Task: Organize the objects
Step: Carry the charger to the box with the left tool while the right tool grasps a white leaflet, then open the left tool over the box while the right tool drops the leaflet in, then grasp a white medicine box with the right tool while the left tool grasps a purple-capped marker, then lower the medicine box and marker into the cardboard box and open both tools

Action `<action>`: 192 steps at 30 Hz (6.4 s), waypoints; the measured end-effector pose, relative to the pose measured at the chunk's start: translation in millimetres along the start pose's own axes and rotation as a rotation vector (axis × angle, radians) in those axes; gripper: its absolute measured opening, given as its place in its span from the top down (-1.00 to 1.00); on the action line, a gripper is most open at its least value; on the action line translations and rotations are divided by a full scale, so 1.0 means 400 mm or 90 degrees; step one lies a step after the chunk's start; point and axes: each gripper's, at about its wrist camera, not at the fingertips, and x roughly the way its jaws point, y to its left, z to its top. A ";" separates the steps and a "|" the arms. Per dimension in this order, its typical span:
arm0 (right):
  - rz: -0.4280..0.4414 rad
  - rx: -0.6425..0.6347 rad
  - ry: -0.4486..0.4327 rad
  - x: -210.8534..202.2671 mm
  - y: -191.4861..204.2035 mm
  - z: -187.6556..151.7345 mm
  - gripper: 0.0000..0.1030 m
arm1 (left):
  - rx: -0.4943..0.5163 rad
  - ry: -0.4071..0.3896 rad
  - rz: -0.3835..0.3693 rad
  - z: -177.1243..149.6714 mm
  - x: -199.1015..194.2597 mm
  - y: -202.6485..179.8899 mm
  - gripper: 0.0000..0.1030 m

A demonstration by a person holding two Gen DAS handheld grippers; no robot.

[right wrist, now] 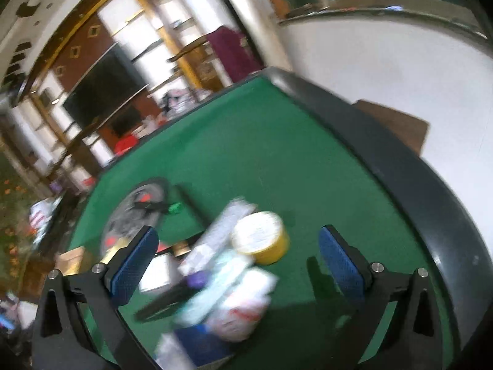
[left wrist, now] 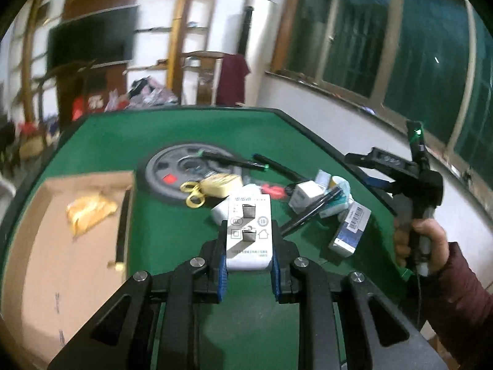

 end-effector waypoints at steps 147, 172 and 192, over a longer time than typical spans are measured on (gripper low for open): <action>-0.003 0.035 0.131 -0.119 -0.162 -0.113 -0.34 | 0.331 0.227 -0.043 -0.007 0.456 -0.340 0.46; -0.136 -0.105 0.172 -0.034 0.066 -0.210 0.37 | 0.034 0.097 -0.069 -0.022 0.081 -0.023 0.75; 0.232 -0.269 0.291 0.045 0.701 -0.326 0.37 | -0.207 0.144 0.147 -0.092 -0.035 0.476 0.75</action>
